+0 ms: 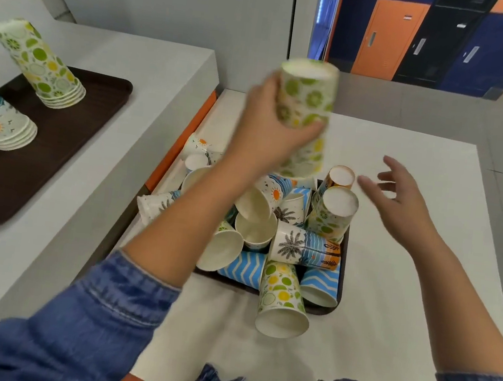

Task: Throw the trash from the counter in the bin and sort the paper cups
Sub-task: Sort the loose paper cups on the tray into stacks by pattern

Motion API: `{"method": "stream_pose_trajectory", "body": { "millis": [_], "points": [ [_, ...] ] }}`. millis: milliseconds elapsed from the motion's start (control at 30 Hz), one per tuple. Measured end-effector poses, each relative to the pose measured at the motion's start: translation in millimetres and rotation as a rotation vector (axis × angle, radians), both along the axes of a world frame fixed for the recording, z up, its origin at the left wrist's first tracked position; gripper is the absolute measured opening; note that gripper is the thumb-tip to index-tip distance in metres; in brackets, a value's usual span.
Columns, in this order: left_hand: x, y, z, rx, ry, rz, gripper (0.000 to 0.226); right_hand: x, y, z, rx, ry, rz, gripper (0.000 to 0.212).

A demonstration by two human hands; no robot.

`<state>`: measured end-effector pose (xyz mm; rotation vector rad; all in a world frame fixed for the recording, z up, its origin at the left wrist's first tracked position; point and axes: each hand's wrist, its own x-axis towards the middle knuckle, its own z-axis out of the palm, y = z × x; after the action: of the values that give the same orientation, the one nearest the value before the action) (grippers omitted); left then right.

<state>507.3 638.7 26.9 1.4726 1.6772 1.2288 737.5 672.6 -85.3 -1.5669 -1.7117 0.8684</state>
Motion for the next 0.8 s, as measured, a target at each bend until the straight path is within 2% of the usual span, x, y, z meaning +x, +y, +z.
{"method": "stream_pose_trajectory", "body": {
  "millis": [67,167,400,500,567,633,700,767,800],
  "points": [
    [33,1,-21,-0.029,-0.034,-0.076,0.084,5,2,5,0.051,0.072,-0.046,0.055],
    [60,5,-54,-0.086,-0.042,-0.118,0.086,9,4,13,0.063,0.127,-0.074,0.046],
    [83,6,-100,-0.206,0.142,-0.211,0.09,8,4,24,0.097,0.109,-0.058,0.044],
    [78,1,-100,-0.31,0.199,-0.261,0.105,3,3,27,0.111,0.088,-0.048,0.045],
    [66,-8,-89,-0.275,0.239,-0.263,0.099,0,1,29,0.14,0.064,-0.042,0.045],
    [42,-18,-72,-0.136,0.281,-0.165,0.076,-4,-1,31,0.163,0.052,-0.022,0.046],
    [5,-23,-54,-0.021,0.326,0.052,0.051,-12,-4,32,0.177,0.039,0.009,0.046],
    [-40,-15,-41,-0.105,0.455,0.277,0.046,-22,-7,34,0.211,0.012,0.041,0.047],
    [-62,-8,-37,-0.265,0.543,0.328,0.051,-28,-8,35,0.228,0.004,0.056,0.047]
  ]
}}
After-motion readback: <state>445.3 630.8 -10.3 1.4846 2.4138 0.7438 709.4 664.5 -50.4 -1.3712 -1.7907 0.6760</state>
